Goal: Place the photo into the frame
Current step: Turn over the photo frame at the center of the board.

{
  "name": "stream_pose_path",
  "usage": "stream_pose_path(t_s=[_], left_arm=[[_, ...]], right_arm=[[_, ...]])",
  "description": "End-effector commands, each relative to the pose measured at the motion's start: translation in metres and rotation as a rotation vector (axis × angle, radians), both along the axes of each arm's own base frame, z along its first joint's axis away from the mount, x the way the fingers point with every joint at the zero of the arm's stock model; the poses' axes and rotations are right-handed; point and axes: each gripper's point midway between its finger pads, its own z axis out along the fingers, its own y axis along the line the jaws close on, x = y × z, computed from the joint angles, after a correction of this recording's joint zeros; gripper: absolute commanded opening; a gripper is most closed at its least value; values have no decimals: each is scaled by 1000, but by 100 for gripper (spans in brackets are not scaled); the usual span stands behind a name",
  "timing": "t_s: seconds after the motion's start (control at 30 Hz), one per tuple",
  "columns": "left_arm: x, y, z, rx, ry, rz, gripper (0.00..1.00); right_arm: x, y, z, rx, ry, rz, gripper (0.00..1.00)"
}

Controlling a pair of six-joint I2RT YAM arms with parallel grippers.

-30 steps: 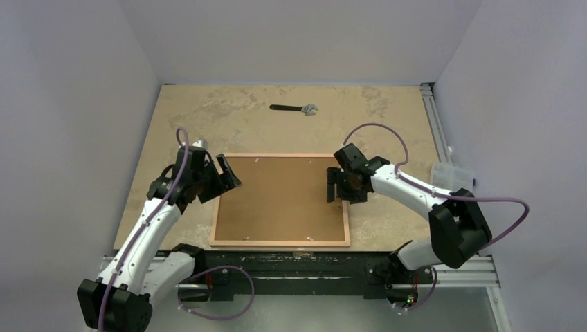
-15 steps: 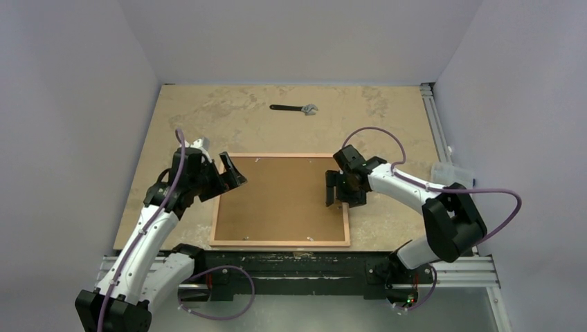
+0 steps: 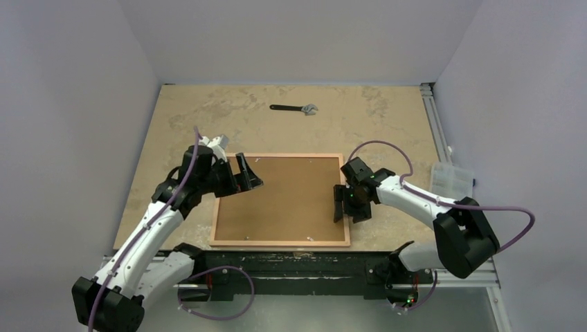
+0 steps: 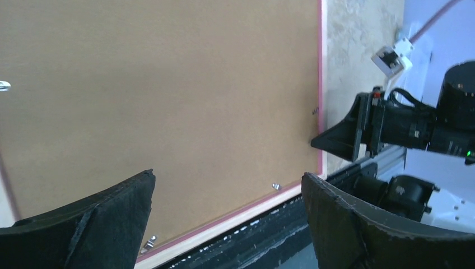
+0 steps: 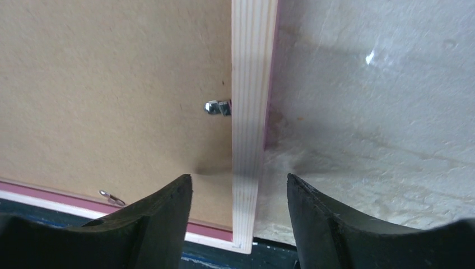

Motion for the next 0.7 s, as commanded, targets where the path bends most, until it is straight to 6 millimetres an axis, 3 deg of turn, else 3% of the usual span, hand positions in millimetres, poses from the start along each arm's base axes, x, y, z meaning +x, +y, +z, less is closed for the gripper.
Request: stream_pose_path(t_s=[0.0, 0.4, 0.6, 0.67], left_arm=[[6, -27, 25, -4, -105, -122, 100], [5, -50, 48, -77, -148, -172, 100], [-8, -63, 59, -83, -193, -279, 100], [-11, -70, 62, -69, -197, -319, 100]], right_arm=[[-20, -1, 3, 37, 57, 6, 58], [-36, 1, -7, 82, 96, 5, 30], [-22, 13, 1, 111, 80, 22, 0], [-14, 17, 8, 106, 68, 35, 0]])
